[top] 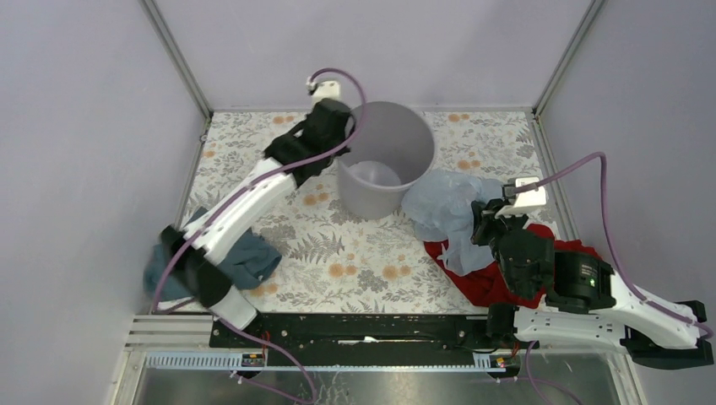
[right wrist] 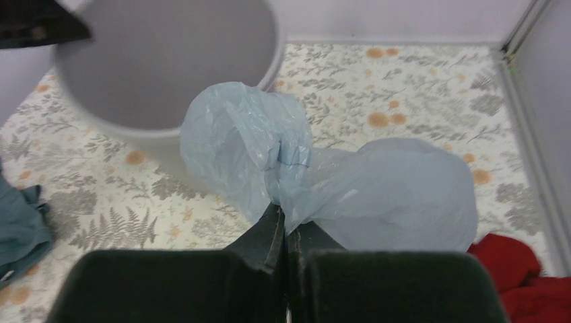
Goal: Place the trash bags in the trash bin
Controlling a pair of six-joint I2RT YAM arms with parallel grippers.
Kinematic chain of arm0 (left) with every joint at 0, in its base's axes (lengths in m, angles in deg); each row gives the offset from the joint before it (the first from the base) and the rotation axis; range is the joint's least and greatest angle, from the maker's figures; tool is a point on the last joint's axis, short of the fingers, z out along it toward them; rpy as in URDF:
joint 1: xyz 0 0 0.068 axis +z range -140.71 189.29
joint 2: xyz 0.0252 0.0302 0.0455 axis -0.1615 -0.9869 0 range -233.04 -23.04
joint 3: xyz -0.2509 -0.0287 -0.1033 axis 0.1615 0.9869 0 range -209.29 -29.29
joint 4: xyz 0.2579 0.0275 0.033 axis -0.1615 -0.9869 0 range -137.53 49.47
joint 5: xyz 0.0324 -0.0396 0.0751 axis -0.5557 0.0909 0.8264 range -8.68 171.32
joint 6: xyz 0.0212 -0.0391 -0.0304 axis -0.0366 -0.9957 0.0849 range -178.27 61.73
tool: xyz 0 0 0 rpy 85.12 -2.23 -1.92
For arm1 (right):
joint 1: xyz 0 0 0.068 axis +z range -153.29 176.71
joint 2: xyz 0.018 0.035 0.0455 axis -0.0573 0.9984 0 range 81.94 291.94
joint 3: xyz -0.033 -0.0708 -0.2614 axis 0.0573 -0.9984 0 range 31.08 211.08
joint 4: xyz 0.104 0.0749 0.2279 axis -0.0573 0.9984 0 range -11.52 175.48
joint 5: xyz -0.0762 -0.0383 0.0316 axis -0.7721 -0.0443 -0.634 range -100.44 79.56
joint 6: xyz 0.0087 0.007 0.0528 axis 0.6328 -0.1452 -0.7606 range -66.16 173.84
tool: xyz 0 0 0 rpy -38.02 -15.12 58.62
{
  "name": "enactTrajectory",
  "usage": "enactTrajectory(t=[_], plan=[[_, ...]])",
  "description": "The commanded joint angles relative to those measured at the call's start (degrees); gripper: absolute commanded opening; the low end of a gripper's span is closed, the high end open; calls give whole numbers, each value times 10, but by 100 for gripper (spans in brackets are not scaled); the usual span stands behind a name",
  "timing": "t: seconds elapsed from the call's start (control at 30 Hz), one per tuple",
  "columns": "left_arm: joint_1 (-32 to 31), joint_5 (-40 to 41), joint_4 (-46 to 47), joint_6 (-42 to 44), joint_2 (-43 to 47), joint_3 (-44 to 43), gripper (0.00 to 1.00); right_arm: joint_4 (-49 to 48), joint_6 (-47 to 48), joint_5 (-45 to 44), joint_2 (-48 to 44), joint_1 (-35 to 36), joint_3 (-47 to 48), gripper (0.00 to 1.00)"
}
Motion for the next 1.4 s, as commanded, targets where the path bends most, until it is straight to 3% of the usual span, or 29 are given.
enactTrajectory(t=[0.0,0.17,0.3,0.43,0.67,0.73,0.87,0.97,1.07,1.23,1.37], plan=[[8,-17,25,-8,158,114,0,-78,149,-56,16,-2,58,0],[10,-35,12,-51,257,213,0,-276,390,-41,50,-3,127,0],[10,-60,26,-85,310,278,0,-375,489,9,146,-2,227,0],[10,-67,29,-100,327,302,1,-351,479,108,268,-3,390,0],[10,-51,20,-99,363,311,38,-247,363,330,479,-2,731,0],[10,-34,20,-98,387,314,41,-258,317,389,516,-2,777,0],[10,4,29,-107,449,333,43,-348,246,513,506,-2,740,0],[11,21,41,-106,496,348,45,-436,213,517,483,-2,690,0],[10,39,43,-106,535,354,53,-495,217,461,460,-2,635,0],[10,62,33,-122,565,355,57,-620,255,348,403,-3,502,0],[10,60,20,-120,564,334,64,-636,282,260,368,-6,430,0]])
